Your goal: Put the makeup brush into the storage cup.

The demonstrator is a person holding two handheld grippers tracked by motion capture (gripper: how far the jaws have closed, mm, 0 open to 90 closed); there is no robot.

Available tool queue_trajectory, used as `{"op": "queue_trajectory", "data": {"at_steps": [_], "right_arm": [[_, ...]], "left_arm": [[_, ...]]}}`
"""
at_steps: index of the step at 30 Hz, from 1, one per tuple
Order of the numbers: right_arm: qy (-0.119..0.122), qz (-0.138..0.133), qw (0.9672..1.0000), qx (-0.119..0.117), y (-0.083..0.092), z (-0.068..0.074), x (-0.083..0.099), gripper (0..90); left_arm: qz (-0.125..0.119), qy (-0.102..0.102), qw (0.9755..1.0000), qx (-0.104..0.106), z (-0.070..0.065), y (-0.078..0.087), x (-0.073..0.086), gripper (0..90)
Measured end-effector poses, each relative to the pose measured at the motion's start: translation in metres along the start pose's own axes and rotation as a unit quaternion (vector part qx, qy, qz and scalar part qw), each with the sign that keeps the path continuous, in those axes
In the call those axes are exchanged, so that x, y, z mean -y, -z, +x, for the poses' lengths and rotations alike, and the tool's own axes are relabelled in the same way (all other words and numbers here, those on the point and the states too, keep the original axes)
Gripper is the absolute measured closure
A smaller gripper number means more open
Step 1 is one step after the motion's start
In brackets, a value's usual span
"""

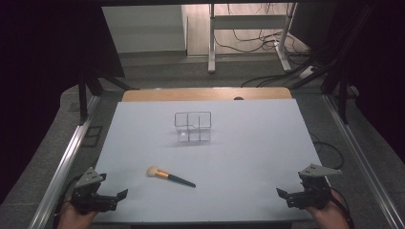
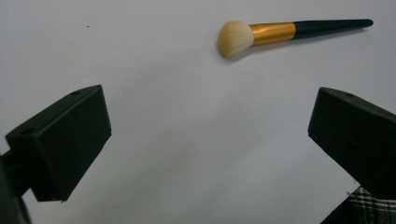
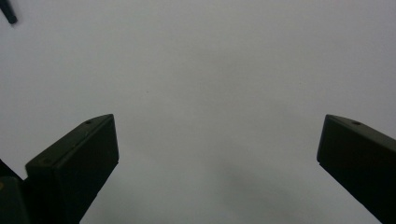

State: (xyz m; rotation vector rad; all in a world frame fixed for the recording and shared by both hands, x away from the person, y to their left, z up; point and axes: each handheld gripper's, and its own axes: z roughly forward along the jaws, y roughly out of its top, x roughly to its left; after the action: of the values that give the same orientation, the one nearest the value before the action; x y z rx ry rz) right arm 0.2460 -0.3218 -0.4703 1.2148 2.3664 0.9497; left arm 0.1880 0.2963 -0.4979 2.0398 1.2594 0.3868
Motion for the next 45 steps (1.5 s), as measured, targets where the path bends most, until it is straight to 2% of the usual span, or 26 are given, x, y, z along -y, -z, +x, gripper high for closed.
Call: {"op": "queue_trajectory", "data": {"at_steps": [7, 16, 19, 25, 29, 35, 40, 45], "right_arm": [[0.0, 0.001, 1.0, -0.001, 0.0, 0.0, 0.0, 0.0], [-0.002, 0.001, 1.0, 0.0, 0.0, 0.0, 0.0, 0.0], [-0.001, 0.001, 1.0, 0.0, 0.0, 0.0, 0.0, 0.0], [-0.002, 0.001, 1.0, 0.0, 0.0, 0.0, 0.0, 0.0], [-0.002, 0.001, 1.0, 0.002, 0.0, 0.0, 0.0, 0.0], [0.0, 0.004, 1.0, 0.002, -0.001, 0.0, 0.0, 0.0], [0.002, 0.006, 1.0, 0.003, -0.001, 0.001, -0.001, 0.0], [0.003, 0.007, 1.0, 0.004, -0.001, 0.001, -0.001, 0.0]], "left_arm": [[-0.001, 0.003, 1.0, 0.002, 0.001, 0.0, 0.0, 0.0], [-0.018, -0.01, 0.9998, 0.002, 0.002, 0.001, 0.001, 0.0], [-0.024, -0.008, 0.9997, 0.006, 0.002, 0.001, 0.0, 0.0], [-0.025, -0.012, 0.9996, 0.009, 0.002, 0.0, -0.002, 0.0], [-0.015, -0.009, 0.9997, 0.016, 0.003, -0.002, -0.007, 0.4], [-0.001, -0.019, 0.9997, 0.012, 0.0, -0.005, -0.014, 0.7], [-0.002, -0.015, 0.9997, 0.021, -0.002, -0.005, -0.018, 0.6], [0.0, -0.021, 0.9995, 0.025, -0.005, -0.007, -0.023, 0.1]]}}
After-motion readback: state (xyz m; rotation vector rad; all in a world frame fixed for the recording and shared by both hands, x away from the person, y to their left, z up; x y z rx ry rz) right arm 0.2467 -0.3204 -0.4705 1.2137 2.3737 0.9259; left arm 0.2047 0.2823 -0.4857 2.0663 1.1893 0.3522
